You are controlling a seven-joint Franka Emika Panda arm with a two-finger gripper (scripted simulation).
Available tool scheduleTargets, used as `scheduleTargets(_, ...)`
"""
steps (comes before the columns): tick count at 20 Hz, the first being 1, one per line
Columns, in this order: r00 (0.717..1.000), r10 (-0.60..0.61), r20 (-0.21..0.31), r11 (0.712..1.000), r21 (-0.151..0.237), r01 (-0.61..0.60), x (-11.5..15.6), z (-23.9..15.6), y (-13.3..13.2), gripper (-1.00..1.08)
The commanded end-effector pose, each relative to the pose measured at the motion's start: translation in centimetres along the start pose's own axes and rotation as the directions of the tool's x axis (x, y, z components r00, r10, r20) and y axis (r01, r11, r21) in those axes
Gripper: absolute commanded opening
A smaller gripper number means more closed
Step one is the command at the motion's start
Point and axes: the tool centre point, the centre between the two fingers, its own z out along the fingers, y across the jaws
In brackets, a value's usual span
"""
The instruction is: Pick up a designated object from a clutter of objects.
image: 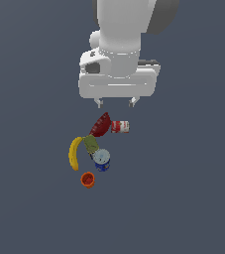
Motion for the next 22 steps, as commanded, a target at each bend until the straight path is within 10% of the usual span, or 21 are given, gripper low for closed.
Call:
scheduleTargets(1, 1.0, -0.007, 0.001, 1.0, 0.0, 0.007, 0.0, 0.2, 0.0, 1.0)
scheduleTargets(13, 0.987, -0.163, 0.002, 0.987, 0.003, 0.163, -0.7, 3.2, -0.6, 1.0)
scheduleTargets(22, 0.924, -0.383, 0.003, 0.924, 0.008, 0.383, -2.2, 7.6, -1.5, 1.0)
